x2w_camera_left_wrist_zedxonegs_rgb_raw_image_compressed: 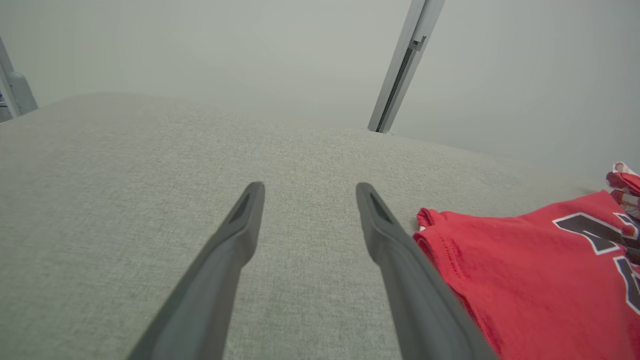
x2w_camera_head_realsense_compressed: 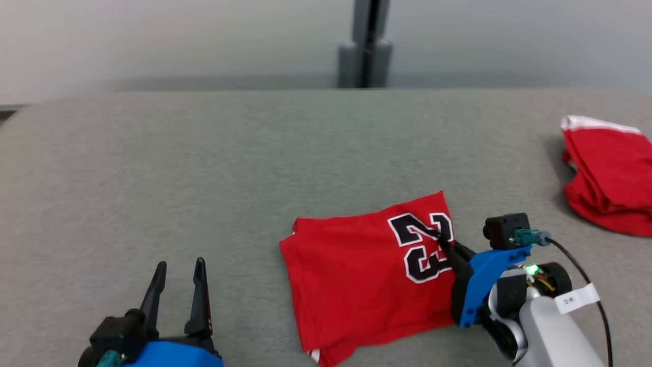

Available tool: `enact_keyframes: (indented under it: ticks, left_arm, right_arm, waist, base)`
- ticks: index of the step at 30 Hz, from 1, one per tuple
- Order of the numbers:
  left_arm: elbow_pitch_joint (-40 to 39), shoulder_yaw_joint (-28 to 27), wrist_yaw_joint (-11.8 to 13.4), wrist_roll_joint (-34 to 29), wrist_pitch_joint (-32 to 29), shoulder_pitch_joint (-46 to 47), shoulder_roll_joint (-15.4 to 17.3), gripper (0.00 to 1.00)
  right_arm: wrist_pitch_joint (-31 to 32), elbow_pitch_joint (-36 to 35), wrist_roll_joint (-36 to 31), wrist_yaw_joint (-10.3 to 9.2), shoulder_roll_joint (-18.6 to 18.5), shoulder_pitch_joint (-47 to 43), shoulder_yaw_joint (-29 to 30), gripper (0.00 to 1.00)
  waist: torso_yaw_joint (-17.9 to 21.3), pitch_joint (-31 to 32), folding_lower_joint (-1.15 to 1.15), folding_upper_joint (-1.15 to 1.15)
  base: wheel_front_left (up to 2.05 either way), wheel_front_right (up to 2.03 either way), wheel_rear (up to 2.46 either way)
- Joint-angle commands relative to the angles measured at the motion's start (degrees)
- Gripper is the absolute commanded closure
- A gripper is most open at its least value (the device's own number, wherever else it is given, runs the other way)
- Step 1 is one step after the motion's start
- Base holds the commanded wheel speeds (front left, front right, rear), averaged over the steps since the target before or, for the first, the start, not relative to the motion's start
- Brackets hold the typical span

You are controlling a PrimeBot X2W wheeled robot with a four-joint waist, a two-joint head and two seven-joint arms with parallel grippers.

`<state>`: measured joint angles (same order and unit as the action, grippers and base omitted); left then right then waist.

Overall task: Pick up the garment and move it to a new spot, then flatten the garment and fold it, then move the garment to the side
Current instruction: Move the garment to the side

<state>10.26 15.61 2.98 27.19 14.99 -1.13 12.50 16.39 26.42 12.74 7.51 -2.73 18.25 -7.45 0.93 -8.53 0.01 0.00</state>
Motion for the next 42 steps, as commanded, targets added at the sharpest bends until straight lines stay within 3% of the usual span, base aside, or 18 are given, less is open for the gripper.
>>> enact_keyframes:
  ticks: [1,10,16,24,30,34,42]
  left_arm:
    - [-0.6,-0.3,-0.1,-0.6,0.2,1.4,0.2,0.0]
    - [-4.4,0.4,-0.4,-2.4,-1.3,4.9,2.4,0.0]
    - [-6.3,1.2,-0.5,-3.3,-3.6,6.7,3.6,0.0]
    - [-6.1,1.4,-0.4,-2.4,-3.9,6.2,3.6,0.0]
    - [-5.5,1.7,-0.3,-2.1,-3.2,5.7,2.9,0.0]
    - [-5.2,2.2,-0.6,-1.7,-2.8,5.4,2.4,0.0]
    - [-5.2,2.9,-0.7,-2.1,-2.8,5.1,2.8,0.0]
  right_arm:
    - [-0.4,-1.2,-1.2,-0.03,-0.5,1.3,1.4,1.0]
    - [-0.1,-7.8,-2.9,-0.03,-2.0,3.9,7.6,1.0]
    - [-1.0,-8.6,-1.9,-0.03,-1.3,4.9,8.7,1.0]
    - [0.6,-7.7,-1.8,-0.03,-1.6,10.0,7.5,1.0]
    - [3.9,-5.9,-3.0,-0.03,-4.9,15.2,7.2,1.0]
    - [6.7,-4.6,-3.7,-0.03,-9.0,19.1,9.1,1.0]
    - [10.8,-2.6,-4.8,-0.03,-15.6,24.0,17.7,1.0]
  waist:
    - [2.7,-0.4,-0.01,0.0]
    - [16.4,-6.6,-0.01,0.0]
    - [20.5,-9.1,-0.01,0.0]
    - [19.6,-8.4,-0.01,0.0]
    - [17.0,-6.8,-0.01,0.0]
    - [14.7,-6.2,-0.01,0.0]
    - [11.0,-7.4,-0.01,0.0]
  base:
    - [0.0,0.0,0.0]
    - [0.0,0.0,0.0]
    - [0.0,0.0,0.0]
    - [0.0,0.0,0.0]
    - [0.0,0.0,0.0]
    - [0.0,0.0,0.0]
    - [0.0,0.0,0.0]
